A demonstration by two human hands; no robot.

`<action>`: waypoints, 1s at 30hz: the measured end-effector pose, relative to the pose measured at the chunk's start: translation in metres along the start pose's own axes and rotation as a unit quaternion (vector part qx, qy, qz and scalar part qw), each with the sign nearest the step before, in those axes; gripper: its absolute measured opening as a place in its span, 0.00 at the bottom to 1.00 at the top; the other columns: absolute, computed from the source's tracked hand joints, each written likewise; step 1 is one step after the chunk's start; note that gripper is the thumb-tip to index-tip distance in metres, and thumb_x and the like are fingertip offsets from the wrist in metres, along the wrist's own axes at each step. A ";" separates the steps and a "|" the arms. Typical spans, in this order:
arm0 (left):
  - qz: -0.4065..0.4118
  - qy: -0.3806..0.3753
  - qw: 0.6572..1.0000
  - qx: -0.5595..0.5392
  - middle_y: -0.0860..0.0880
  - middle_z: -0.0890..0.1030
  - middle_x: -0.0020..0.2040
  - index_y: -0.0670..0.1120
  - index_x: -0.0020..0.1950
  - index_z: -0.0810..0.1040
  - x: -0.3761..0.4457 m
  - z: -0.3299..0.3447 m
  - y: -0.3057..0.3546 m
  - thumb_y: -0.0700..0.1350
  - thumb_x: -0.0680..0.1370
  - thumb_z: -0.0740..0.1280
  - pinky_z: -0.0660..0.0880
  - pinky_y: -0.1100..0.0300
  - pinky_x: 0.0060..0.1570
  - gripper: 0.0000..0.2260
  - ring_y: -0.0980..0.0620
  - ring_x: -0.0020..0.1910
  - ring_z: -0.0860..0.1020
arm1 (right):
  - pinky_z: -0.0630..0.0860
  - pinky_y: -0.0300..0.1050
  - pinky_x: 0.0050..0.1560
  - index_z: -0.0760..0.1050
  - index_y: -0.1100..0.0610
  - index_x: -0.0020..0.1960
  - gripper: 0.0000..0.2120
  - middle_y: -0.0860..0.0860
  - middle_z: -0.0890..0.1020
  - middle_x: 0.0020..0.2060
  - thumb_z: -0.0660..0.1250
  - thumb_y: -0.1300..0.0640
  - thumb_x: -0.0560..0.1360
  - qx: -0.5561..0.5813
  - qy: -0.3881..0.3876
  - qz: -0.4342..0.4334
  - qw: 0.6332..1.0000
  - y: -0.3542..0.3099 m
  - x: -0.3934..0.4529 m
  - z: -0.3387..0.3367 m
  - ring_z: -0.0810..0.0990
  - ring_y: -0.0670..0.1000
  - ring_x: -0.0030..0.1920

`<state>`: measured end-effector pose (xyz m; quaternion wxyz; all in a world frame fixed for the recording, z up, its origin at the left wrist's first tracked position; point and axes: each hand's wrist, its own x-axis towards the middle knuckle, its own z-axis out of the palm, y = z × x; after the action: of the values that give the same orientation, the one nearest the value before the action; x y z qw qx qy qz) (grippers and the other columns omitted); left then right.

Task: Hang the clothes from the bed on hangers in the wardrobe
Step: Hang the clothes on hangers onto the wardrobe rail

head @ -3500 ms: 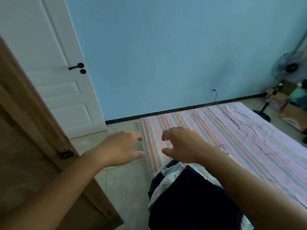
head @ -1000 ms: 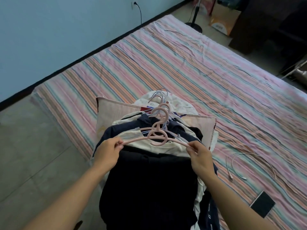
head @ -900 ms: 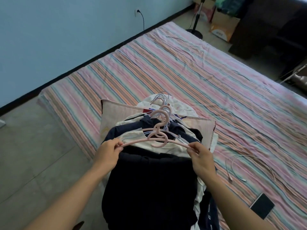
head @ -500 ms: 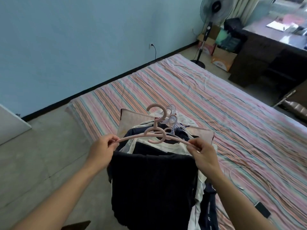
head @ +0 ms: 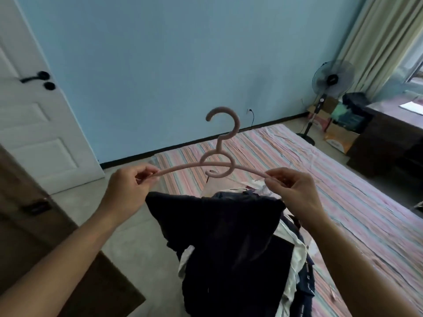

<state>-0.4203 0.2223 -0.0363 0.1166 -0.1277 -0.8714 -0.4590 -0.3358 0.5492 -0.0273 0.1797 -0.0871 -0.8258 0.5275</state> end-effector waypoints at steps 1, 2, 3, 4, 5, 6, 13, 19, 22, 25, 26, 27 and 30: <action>0.009 0.010 1.000 -0.002 0.53 0.82 0.39 0.53 0.46 0.81 -0.005 -0.015 0.003 0.37 0.75 0.72 0.80 0.50 0.42 0.10 0.50 0.36 0.80 | 0.73 0.31 0.34 0.85 0.54 0.46 0.05 0.47 0.82 0.31 0.74 0.63 0.74 0.002 -0.009 -0.015 1.000 -0.012 0.000 0.003 0.78 0.38 0.31; 0.016 0.019 1.000 -0.004 0.54 0.82 0.39 0.54 0.46 0.81 -0.010 -0.030 0.004 0.37 0.75 0.72 0.80 0.50 0.42 0.11 0.51 0.36 0.80 | 0.73 0.30 0.33 0.85 0.53 0.46 0.05 0.45 0.81 0.31 0.74 0.63 0.74 -0.001 -0.019 -0.034 0.999 -0.024 0.000 0.005 0.77 0.38 0.31; 0.023 0.028 0.999 -0.008 0.55 0.82 0.38 0.58 0.46 0.81 -0.016 -0.044 0.006 0.37 0.75 0.72 0.80 0.50 0.41 0.13 0.52 0.36 0.80 | 0.73 0.31 0.34 0.84 0.51 0.46 0.06 0.44 0.81 0.31 0.74 0.62 0.74 -0.009 -0.031 -0.055 0.998 -0.035 0.001 0.009 0.76 0.39 0.32; 0.031 0.040 0.999 -0.012 0.56 0.82 0.39 0.61 0.45 0.82 -0.021 -0.058 0.007 0.38 0.75 0.71 0.80 0.51 0.40 0.15 0.53 0.36 0.80 | 0.72 0.33 0.36 0.84 0.49 0.46 0.06 0.42 0.80 0.31 0.73 0.60 0.75 -0.016 -0.041 -0.073 0.996 -0.046 0.003 0.014 0.75 0.40 0.33; 0.039 0.057 0.997 -0.017 0.57 0.82 0.41 0.65 0.45 0.81 -0.026 -0.071 0.009 0.39 0.76 0.72 0.79 0.54 0.39 0.18 0.55 0.36 0.79 | 0.71 0.35 0.38 0.84 0.48 0.47 0.07 0.40 0.80 0.31 0.73 0.60 0.76 -0.018 -0.052 -0.090 0.994 -0.057 0.006 0.018 0.74 0.42 0.34; 0.045 0.076 0.996 -0.022 0.57 0.82 0.42 0.68 0.45 0.81 -0.032 -0.084 0.013 0.40 0.76 0.72 0.78 0.57 0.37 0.19 0.56 0.36 0.79 | 0.71 0.38 0.39 0.84 0.47 0.47 0.08 0.41 0.80 0.31 0.72 0.60 0.76 -0.014 -0.065 -0.109 0.992 -0.068 0.007 0.024 0.73 0.44 0.35; 0.039 0.149 0.988 -0.009 0.51 0.81 0.37 0.56 0.44 0.83 -0.065 -0.162 0.040 0.45 0.74 0.72 0.73 0.66 0.34 0.05 0.57 0.34 0.77 | 0.63 0.32 0.31 0.83 0.49 0.46 0.05 0.41 0.75 0.27 0.70 0.58 0.78 -0.031 -0.193 -0.265 0.944 -0.141 0.010 0.075 0.69 0.43 0.29; 0.004 0.207 0.977 0.043 0.52 0.81 0.33 0.55 0.45 0.85 -0.114 -0.211 0.052 0.47 0.73 0.71 0.71 0.66 0.33 0.04 0.59 0.31 0.75 | 0.64 0.37 0.30 0.82 0.48 0.41 0.06 0.47 0.77 0.29 0.71 0.52 0.76 0.031 -0.282 -0.320 0.904 -0.179 -0.001 0.135 0.68 0.44 0.29; -0.018 0.248 0.966 0.069 0.49 0.80 0.32 0.50 0.46 0.85 -0.146 -0.225 0.063 0.46 0.73 0.71 0.71 0.66 0.32 0.04 0.57 0.30 0.75 | 0.66 0.44 0.31 0.82 0.46 0.42 0.05 0.51 0.80 0.32 0.70 0.50 0.77 0.042 -0.333 -0.355 0.873 -0.198 -0.010 0.159 0.70 0.50 0.29; -0.049 0.292 0.951 0.089 0.49 0.80 0.32 0.48 0.45 0.84 -0.176 -0.240 0.074 0.39 0.74 0.72 0.72 0.68 0.32 0.05 0.58 0.30 0.75 | 0.69 0.45 0.31 0.82 0.44 0.44 0.05 0.49 0.80 0.33 0.70 0.51 0.78 0.064 -0.375 -0.392 0.838 -0.218 -0.021 0.183 0.70 0.48 0.28; -0.063 0.303 0.946 0.097 0.50 0.81 0.32 0.48 0.45 0.84 -0.186 -0.244 0.078 0.38 0.74 0.72 0.72 0.68 0.31 0.05 0.58 0.30 0.76 | 0.72 0.45 0.31 0.82 0.44 0.45 0.05 0.48 0.80 0.32 0.69 0.51 0.78 0.075 -0.389 -0.403 0.825 -0.224 -0.024 0.191 0.69 0.46 0.28; -0.079 0.313 0.941 0.104 0.51 0.81 0.33 0.47 0.45 0.84 -0.196 -0.248 0.082 0.37 0.74 0.71 0.72 0.69 0.30 0.06 0.58 0.29 0.76 | 0.76 0.47 0.33 0.83 0.45 0.45 0.05 0.47 0.79 0.32 0.69 0.52 0.78 0.087 -0.403 -0.412 0.813 -0.229 -0.028 0.199 0.70 0.45 0.28; -0.109 0.343 0.924 0.127 0.53 0.81 0.33 0.46 0.45 0.84 -0.223 -0.256 0.097 0.38 0.74 0.71 0.70 0.73 0.28 0.05 0.60 0.30 0.77 | 0.81 0.57 0.35 0.84 0.46 0.45 0.04 0.46 0.77 0.28 0.71 0.53 0.78 0.128 -0.447 -0.419 0.780 -0.247 -0.040 0.222 0.72 0.46 0.28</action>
<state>-0.1568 0.0371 0.1079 0.3729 0.1492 -0.8378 -0.3698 -0.3737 0.2436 0.1031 0.0031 0.5364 -0.6936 0.4808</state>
